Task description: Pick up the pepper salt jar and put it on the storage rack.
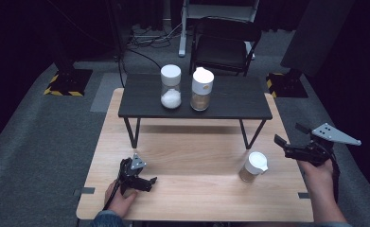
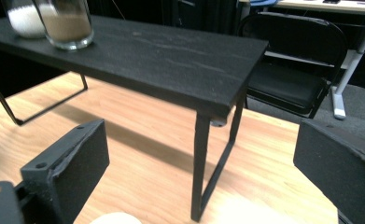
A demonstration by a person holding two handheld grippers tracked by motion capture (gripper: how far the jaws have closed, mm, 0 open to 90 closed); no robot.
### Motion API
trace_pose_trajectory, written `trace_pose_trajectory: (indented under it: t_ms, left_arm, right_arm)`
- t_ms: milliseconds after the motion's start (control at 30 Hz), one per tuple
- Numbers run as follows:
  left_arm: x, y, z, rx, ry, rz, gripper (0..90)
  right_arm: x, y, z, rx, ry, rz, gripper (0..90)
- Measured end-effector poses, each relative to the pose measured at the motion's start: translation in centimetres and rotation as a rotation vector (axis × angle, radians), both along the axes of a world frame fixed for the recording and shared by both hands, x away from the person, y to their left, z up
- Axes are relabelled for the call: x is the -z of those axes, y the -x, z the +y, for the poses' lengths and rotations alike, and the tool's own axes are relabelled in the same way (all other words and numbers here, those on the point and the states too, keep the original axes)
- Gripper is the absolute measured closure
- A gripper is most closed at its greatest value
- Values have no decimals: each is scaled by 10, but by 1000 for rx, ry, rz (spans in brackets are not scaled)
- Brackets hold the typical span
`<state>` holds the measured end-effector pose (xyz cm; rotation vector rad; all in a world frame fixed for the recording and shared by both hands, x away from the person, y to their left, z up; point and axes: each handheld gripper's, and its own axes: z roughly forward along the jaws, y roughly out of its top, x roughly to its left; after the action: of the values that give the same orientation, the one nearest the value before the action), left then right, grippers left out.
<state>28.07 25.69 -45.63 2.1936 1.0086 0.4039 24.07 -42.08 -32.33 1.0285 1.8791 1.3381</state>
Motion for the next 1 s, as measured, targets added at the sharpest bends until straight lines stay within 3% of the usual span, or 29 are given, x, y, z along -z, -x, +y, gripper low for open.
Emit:
trace_pose_trajectory:
  t_ms: [600,1000]
  left_arm:
    - [0,0,0,-6,3,4,3]
    - [0,0,0,-11,2,3,2]
  right_arm:
    - [34,9,-25,14,25,37,33]
    - [66,13,-35,20,38,97,33]
